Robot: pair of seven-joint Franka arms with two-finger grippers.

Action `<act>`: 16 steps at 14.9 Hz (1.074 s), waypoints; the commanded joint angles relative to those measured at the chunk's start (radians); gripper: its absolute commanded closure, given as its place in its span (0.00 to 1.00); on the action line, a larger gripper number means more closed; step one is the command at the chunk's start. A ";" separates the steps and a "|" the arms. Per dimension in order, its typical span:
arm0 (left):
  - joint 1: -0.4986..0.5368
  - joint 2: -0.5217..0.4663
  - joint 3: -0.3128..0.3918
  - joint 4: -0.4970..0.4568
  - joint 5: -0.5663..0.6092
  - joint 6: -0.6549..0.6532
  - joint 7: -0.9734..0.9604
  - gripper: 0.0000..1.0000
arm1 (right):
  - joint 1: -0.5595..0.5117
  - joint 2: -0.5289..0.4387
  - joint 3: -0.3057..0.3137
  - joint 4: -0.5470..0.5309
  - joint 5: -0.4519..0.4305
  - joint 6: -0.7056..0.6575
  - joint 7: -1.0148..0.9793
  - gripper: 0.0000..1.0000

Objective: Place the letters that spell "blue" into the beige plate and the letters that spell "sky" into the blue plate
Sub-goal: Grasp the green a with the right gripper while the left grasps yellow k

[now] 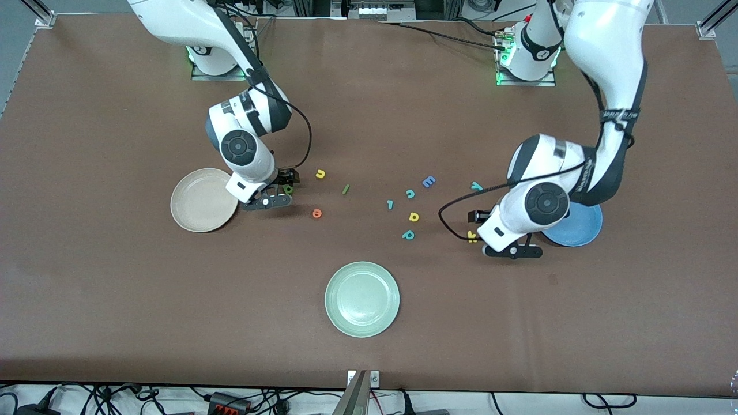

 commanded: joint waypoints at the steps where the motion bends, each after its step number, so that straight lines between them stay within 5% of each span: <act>1: -0.006 0.056 0.004 -0.019 0.014 0.120 -0.031 0.00 | 0.032 0.018 -0.008 0.005 0.012 0.039 0.013 0.08; 12: -0.043 0.121 0.007 -0.069 0.016 0.277 -0.036 0.00 | 0.035 0.061 -0.008 0.008 0.012 0.081 0.014 0.44; 15: -0.052 0.121 0.007 -0.066 0.020 0.278 -0.033 0.09 | 0.035 0.064 -0.008 0.008 0.012 0.082 0.014 0.54; 16: -0.052 0.122 0.007 -0.066 0.058 0.278 -0.031 0.13 | 0.035 0.064 -0.008 0.009 0.012 0.081 0.014 0.66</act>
